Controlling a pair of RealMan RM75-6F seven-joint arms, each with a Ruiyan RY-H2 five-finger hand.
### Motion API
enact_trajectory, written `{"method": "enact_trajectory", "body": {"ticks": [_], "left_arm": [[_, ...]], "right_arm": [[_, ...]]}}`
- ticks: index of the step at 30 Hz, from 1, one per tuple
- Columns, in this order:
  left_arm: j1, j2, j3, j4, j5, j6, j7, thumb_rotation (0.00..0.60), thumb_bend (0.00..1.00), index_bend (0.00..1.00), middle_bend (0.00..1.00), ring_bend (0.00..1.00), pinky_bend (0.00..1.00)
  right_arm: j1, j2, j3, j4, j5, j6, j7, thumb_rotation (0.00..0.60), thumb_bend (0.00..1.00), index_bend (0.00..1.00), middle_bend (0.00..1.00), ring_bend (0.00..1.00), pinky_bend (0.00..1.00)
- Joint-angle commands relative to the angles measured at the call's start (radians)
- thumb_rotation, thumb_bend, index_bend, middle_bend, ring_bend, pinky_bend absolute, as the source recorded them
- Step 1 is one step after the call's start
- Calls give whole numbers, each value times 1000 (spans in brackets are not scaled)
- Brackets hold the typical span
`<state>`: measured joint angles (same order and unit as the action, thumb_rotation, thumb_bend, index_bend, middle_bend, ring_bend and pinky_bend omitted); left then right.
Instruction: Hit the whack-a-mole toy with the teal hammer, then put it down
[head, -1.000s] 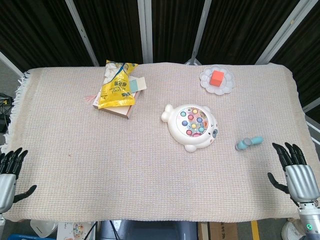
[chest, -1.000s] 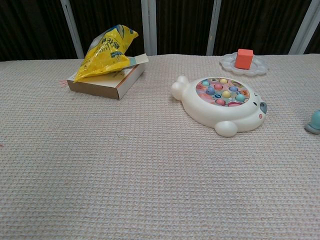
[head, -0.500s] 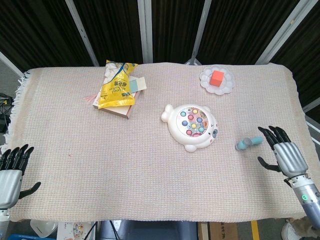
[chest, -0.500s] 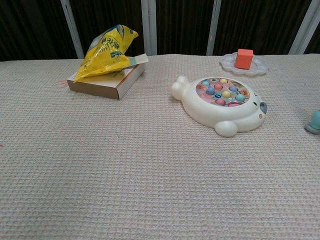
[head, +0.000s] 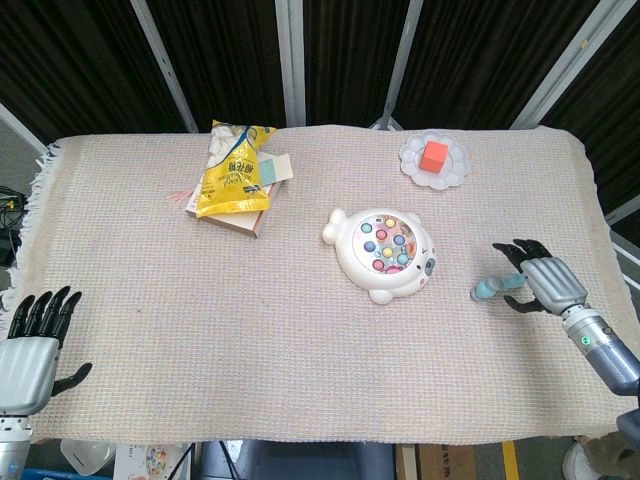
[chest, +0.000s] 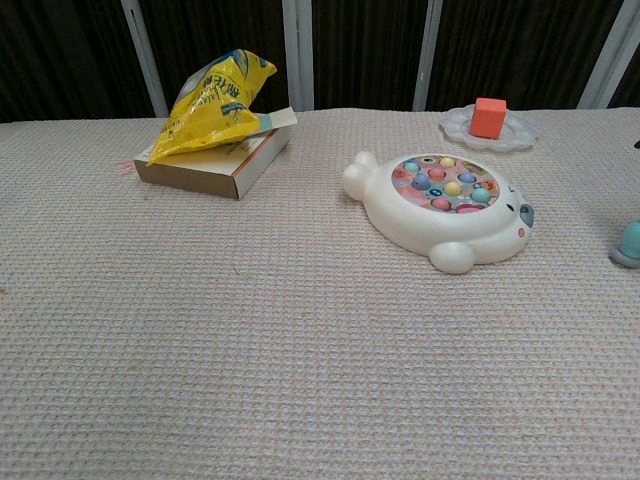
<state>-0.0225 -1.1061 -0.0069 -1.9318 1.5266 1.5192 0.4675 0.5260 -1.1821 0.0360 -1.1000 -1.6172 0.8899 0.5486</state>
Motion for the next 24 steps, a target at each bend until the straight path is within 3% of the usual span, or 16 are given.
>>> {"method": "enact_trajectory", "body": {"ticks": [1,24], "left_arm": [[1,-3,2,-9,1,1,13,600,154,5,0,0,0],[2,-22,8,-33,0,5,70,600,154,0,0,0,0]], "right_arm": [[17,-38,-32,52,-21,-21,42,600,349,136,175,69,8],[51,-188,-120,305,-66,10,233,600,362,331,312,174,71]]}}
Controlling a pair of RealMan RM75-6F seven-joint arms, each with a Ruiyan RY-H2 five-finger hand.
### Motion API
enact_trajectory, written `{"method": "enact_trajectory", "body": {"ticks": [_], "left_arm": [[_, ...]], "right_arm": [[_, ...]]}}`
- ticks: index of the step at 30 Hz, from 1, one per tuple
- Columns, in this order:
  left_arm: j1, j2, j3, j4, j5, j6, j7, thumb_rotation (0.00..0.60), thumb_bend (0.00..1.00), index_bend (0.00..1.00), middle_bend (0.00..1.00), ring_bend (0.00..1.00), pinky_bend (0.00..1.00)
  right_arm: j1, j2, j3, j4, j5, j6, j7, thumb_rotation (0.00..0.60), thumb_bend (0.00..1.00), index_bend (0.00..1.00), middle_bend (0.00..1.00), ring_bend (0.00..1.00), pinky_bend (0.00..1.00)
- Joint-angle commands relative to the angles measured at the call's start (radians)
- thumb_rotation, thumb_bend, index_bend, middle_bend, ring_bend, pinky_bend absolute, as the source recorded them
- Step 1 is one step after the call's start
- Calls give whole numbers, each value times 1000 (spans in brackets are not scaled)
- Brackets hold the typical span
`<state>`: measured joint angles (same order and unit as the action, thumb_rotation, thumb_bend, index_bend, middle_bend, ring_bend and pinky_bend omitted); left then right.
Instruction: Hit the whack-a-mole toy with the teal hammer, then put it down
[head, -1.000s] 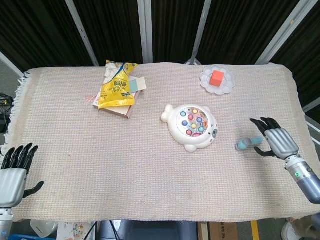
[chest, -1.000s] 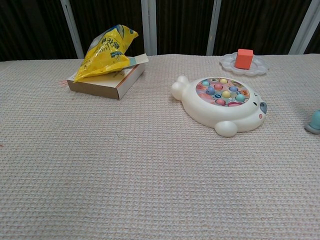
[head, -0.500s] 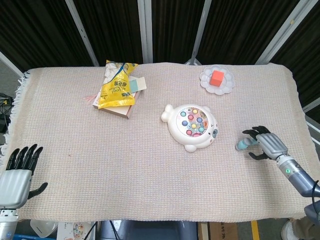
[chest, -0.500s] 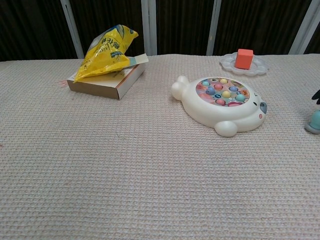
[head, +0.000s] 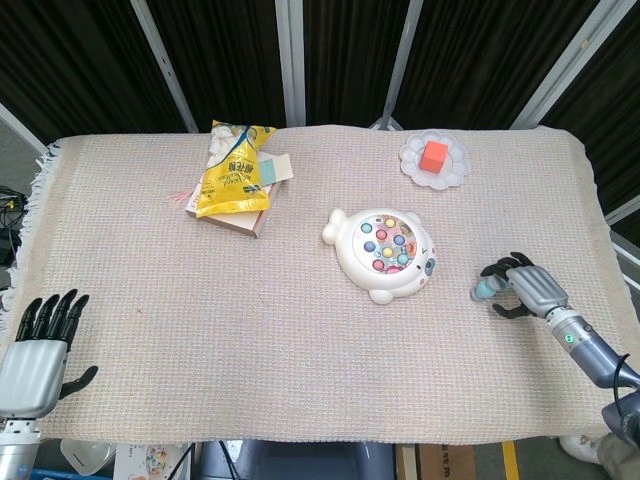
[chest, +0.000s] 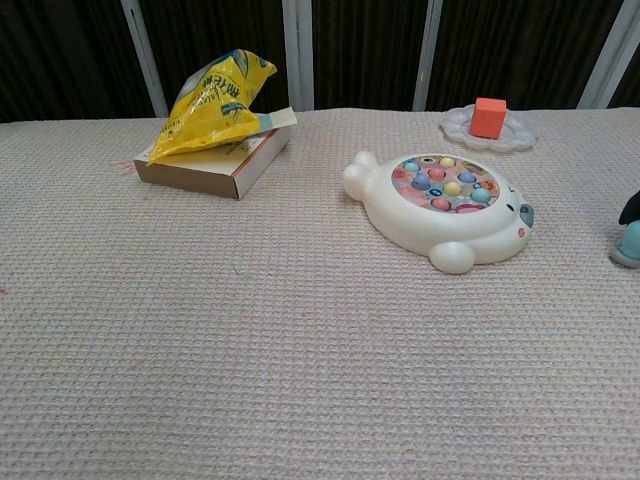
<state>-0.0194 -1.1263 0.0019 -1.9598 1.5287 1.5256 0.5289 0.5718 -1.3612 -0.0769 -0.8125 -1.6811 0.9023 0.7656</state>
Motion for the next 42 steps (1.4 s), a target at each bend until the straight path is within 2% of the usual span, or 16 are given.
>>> {"method": "enact_trajectory", "body": {"ticks": [1,15,42], "left_arm": [[-2,-3,-1,-8,-3,-2,12,600,154,0,0,0,0],[-4,-8,-3,-23,-15,-3,40,600,154,0,0,0,0],[-11,-11,-6,-17,-26,-6,42,600,154,0,0,0,0]], "right_arm": [[7,-12,-9,24,-2,-2,23,600,364,338,318,178,72],[24,-44,-40,95,-6,-2,84,600,394,373,345,207,86],[35,-64,-64,115,12,-9,84,600,577,425,388,245,94]]}}
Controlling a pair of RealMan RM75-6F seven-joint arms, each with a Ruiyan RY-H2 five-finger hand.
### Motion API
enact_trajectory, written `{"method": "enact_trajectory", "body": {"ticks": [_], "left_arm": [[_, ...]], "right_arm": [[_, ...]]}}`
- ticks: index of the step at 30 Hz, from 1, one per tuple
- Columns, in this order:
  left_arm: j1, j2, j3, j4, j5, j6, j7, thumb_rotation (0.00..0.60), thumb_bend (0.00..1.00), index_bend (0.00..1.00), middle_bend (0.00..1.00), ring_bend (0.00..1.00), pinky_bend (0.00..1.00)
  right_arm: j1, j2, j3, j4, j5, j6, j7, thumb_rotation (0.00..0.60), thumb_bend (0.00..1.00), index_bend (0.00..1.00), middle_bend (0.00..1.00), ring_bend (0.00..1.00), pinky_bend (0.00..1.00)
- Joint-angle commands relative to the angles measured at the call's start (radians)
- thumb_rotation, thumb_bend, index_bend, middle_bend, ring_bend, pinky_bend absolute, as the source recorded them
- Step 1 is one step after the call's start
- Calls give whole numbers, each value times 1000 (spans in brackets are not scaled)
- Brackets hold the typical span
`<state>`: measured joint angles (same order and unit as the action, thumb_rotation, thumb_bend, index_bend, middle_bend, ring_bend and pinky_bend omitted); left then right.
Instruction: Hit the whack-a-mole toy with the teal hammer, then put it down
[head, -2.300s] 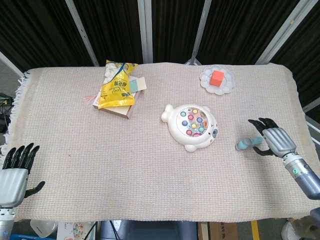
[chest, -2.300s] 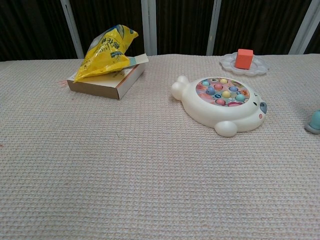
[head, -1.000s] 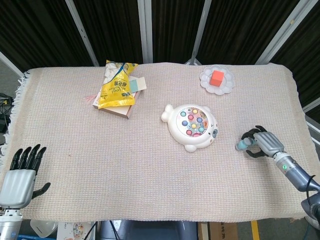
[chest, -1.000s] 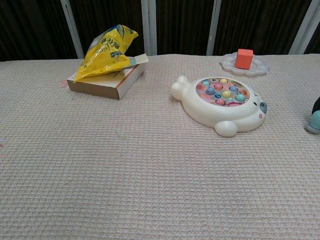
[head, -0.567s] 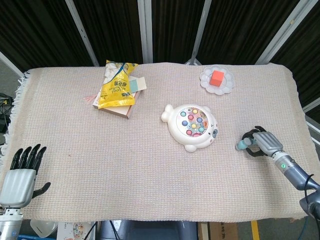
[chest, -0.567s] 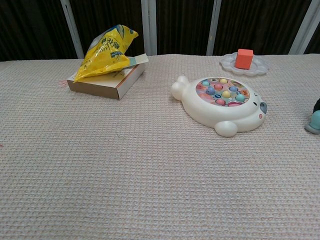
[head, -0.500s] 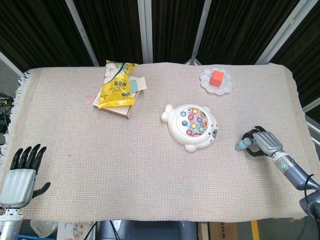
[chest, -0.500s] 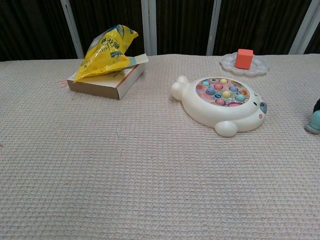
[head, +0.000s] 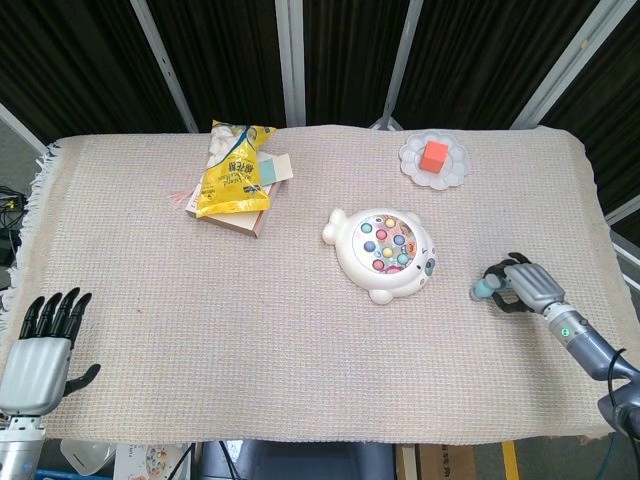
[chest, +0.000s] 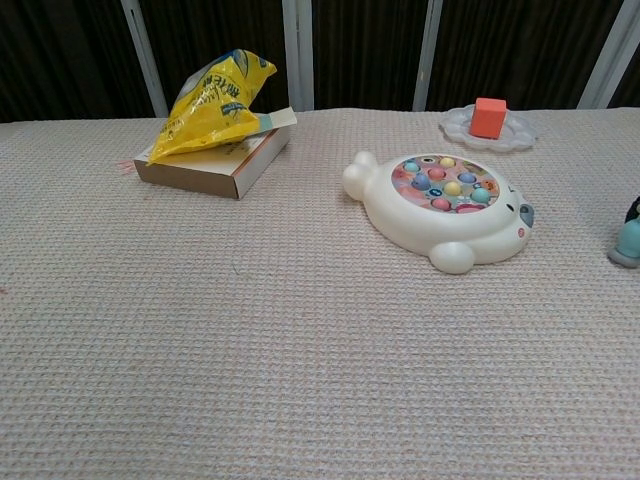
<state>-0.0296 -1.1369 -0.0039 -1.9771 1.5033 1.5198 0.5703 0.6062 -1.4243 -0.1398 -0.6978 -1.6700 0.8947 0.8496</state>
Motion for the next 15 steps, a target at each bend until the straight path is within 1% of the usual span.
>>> {"method": "enact_trajectory", "body": {"ticks": [1,7,12,15], "left_arm": [[-1,0,-1,0,-1,0,1,600,154,0,0,0,0],[-1,-1,0,-2,-5,-1,6,600,154,0,0,0,0],[-4,-3,0,-4,-7,-3,11,600,154,0,0,0,0],[-5,-3,-1,-6,-10,-5,13,600,154,0,0,0,0]], "right_arm": [[0,-1,-1,0,2,-1,-1,600,584,433,394,249,96],[-2,-6,-2,7,8,1,5,600,596,474,440,281,108],[-6,-14,-5,16,10,4,12,600,596,486,465,299,112],[-8,-18,-6,21,11,7,20,600,598,516,498,324,117]]}}
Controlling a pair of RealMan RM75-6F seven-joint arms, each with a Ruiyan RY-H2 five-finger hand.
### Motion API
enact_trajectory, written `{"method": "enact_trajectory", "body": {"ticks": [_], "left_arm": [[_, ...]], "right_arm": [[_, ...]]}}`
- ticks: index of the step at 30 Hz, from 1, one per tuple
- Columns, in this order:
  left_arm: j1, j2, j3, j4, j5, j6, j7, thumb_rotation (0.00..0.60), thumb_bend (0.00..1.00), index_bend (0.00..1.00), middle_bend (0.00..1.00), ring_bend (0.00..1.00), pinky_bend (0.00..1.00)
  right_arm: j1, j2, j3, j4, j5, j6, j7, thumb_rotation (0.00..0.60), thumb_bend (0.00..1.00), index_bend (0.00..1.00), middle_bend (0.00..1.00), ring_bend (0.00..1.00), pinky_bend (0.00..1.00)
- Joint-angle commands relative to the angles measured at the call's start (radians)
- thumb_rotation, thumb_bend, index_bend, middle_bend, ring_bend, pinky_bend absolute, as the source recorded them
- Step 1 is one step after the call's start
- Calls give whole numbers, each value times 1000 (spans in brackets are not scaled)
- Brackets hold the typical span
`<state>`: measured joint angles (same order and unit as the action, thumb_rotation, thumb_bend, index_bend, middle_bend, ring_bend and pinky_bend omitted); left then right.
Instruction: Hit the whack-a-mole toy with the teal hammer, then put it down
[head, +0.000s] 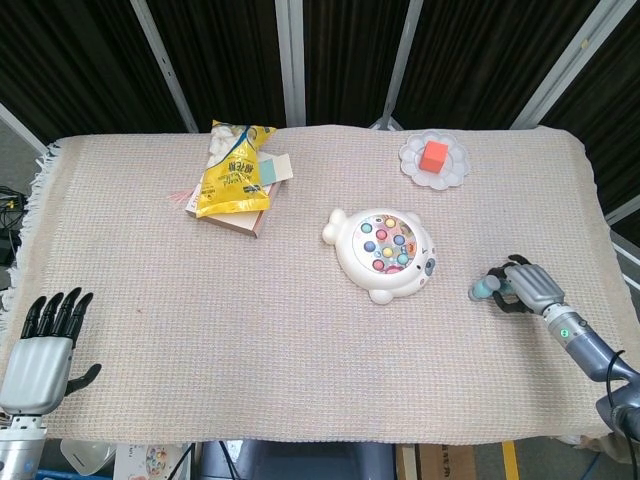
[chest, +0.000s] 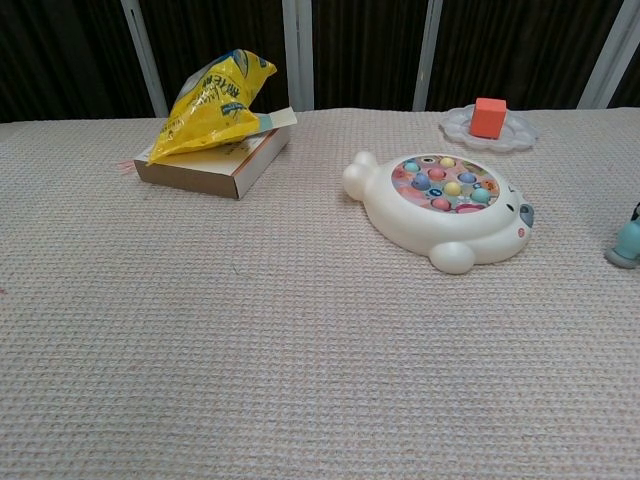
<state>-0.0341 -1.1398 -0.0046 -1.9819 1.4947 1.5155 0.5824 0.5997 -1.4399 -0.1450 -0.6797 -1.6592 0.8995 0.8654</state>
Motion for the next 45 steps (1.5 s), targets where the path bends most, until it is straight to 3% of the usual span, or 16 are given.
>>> {"method": "enact_trajectory", "body": {"ticks": [1,15,23,28,34,45], "left_arm": [[-1,0,-1,-1,-1,-1,1,600,154,0,0,0,0],[-6,-1,0,1,3,-3,-1,600,154,0,0,0,0],[-22,0,-2,3,12,-21,2,600,154,0,0,0,0],[-34,0,-5,14,16,-36,-9,600,154,0,0,0,0],[-43,1,-8,39,5,-51,-43,600,155,0,0,0,0],[-55,6,-15,79,-18,-71,-98,600,154,0,0,0,0]], "right_arm": [[-2,-3,0,4,2,4,7,600,600,534,514,339,123],[-35,11,41,-15,24,132,36,600,727,730,687,511,255],[13,122,81,-202,12,182,-73,600,767,785,727,549,300],[91,241,121,-428,45,74,-254,600,771,812,742,564,302],[171,322,179,-617,145,-92,-477,600,777,817,744,566,302],[290,310,249,-698,358,-304,-779,600,793,825,750,572,302]]}}
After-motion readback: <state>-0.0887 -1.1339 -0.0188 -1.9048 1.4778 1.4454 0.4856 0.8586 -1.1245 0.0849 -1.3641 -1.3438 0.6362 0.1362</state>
